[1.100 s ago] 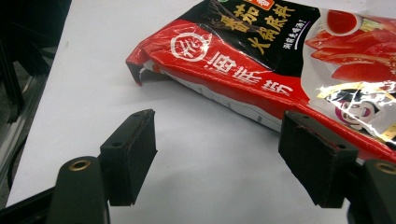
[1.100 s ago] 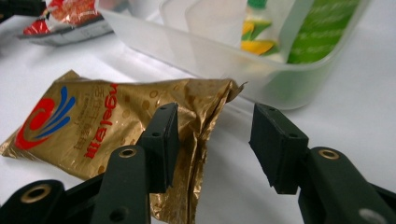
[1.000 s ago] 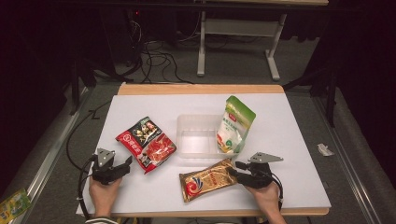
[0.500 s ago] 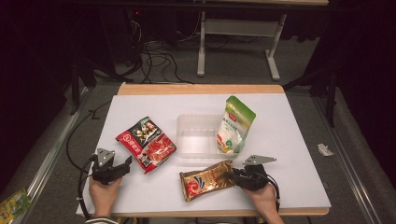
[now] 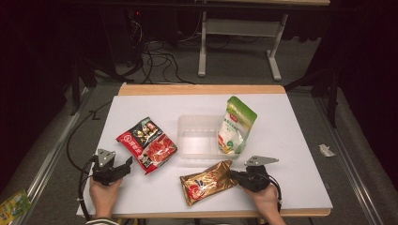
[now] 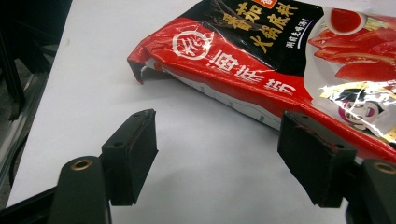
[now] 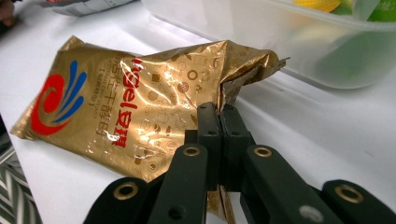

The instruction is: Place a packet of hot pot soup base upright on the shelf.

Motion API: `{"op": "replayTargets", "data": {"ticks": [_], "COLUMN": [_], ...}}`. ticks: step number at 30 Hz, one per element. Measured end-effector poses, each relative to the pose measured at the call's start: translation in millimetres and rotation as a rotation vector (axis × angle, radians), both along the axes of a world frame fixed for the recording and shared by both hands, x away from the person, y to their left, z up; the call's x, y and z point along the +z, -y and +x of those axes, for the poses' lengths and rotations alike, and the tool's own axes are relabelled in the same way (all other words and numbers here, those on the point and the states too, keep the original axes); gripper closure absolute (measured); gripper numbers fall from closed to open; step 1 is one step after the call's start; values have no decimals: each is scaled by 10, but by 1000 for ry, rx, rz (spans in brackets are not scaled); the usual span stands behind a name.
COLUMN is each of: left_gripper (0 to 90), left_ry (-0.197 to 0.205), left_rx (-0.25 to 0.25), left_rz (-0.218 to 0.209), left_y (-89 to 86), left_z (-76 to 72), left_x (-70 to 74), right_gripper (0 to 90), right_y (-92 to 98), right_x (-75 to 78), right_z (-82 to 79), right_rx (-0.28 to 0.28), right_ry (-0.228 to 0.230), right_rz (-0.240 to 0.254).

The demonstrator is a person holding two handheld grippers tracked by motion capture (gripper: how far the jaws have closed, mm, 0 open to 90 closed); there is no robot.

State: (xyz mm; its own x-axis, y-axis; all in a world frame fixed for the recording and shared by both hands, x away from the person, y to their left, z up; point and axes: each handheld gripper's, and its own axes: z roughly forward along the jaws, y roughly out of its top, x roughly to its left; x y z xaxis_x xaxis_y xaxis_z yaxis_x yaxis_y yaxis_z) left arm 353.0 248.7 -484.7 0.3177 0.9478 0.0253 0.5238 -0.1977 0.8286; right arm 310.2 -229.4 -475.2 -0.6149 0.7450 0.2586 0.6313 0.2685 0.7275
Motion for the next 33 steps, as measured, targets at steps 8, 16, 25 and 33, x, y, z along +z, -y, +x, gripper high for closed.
{"op": "replayTargets", "data": {"ticks": [8, 16, 25, 33], "left_gripper": [287, 287, 287, 285], "left_ry": [-1, -2, -7, -8], "left_rx": [1, -3, -4, 0], "left_rz": [0, 2, 3, -3], "left_y": [0, 2, 2, -3], "left_z": [1, 2, 5, 6], "left_x": [0, -1, 0, 0], "right_gripper": [900, 900, 900, 900], "right_y": [30, 132, 260, 292], "right_x": [85, 182, 371, 519], "right_z": [-5, -3, -35, -29], "right_rx": [10, 6, 20, 39], "right_ry": [20, 36, 64, 91], "right_rz": [35, 69, 105, 119]}}
